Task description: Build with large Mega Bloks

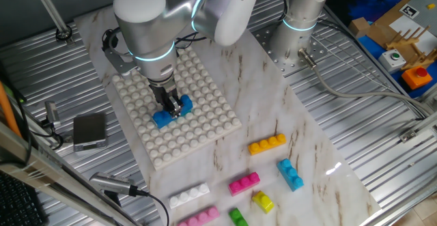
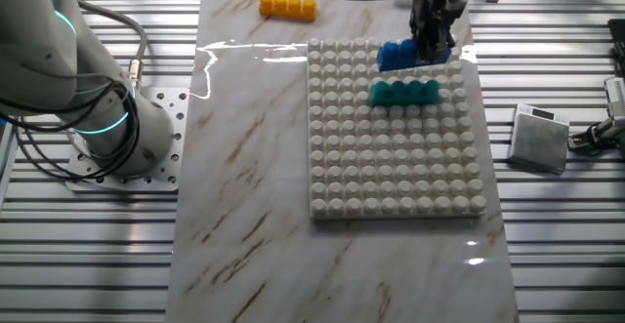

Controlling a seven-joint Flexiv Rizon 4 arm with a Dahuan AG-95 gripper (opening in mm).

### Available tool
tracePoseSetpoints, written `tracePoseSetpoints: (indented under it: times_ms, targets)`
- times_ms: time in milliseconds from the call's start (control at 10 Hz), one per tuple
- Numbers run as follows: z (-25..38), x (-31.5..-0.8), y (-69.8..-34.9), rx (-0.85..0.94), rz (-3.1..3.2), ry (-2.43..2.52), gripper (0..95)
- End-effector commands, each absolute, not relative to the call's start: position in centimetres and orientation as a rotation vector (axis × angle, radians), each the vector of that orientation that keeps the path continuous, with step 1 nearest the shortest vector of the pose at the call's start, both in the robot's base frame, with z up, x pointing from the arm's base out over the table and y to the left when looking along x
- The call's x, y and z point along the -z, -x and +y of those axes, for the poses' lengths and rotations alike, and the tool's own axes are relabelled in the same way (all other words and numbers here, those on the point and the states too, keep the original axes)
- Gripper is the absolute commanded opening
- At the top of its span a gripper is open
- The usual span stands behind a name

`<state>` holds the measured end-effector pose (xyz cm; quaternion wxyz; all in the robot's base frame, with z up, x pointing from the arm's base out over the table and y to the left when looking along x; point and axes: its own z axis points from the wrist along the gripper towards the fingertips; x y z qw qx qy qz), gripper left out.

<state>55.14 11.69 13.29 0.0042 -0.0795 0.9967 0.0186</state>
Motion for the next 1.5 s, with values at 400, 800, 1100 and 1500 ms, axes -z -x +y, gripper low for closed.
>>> tracePoseSetpoints:
  times_ms: [400, 800, 1100, 1500]
  targets:
    - [10.4, -13.1, -54.9, -0.04, 3.105, 0.099, 0.0]
    - [8.1, -12.5, -54.6, -0.036, 3.095, 0.079, 0.0]
    - [7.8, -11.9, -54.1, -0.042, 3.086, 0.078, 0.0]
    - [7.6, -11.5, -54.1, -0.042, 3.081, 0.091, 0.0]
